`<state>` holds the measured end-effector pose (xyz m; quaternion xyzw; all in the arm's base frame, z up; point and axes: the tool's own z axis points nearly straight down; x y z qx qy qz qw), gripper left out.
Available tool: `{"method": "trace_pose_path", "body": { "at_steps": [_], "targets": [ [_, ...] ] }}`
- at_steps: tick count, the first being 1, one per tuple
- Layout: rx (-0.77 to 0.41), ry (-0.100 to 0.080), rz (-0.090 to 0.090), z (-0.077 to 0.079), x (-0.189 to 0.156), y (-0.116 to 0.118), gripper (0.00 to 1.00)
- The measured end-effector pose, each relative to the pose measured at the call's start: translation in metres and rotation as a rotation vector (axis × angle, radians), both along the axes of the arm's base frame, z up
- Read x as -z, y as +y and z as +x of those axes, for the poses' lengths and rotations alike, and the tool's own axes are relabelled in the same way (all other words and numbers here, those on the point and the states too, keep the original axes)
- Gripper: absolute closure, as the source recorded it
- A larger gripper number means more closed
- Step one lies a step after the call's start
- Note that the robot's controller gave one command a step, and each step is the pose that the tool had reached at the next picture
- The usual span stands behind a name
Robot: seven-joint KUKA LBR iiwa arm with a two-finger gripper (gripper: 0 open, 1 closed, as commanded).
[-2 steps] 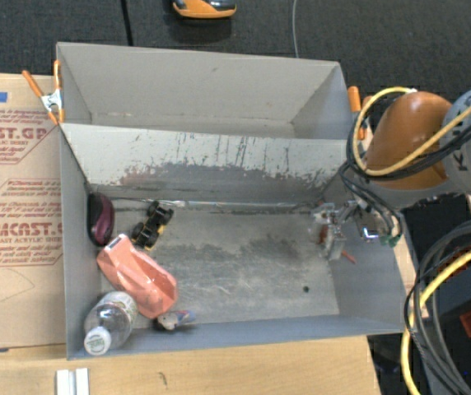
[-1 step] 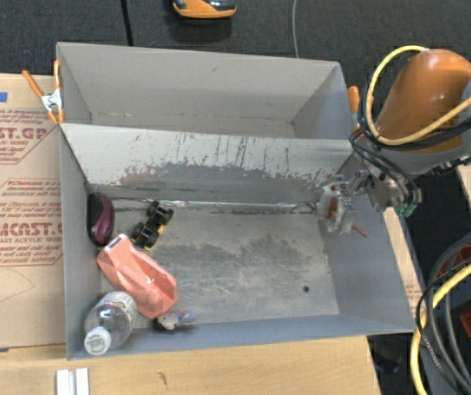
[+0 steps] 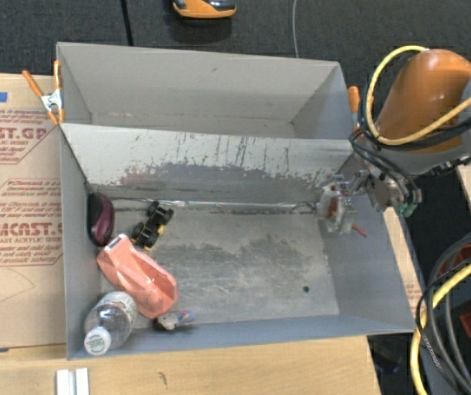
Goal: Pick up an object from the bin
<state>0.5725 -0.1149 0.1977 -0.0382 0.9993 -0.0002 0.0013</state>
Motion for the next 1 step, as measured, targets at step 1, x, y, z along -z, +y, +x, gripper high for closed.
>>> {"method": "trace_pose_path", "body": {
  "at_steps": [1],
  "targets": [
    [0.006, -0.001, 0.000, -0.0136, -0.1017, 0.0105, 1.00]
  ]
}}
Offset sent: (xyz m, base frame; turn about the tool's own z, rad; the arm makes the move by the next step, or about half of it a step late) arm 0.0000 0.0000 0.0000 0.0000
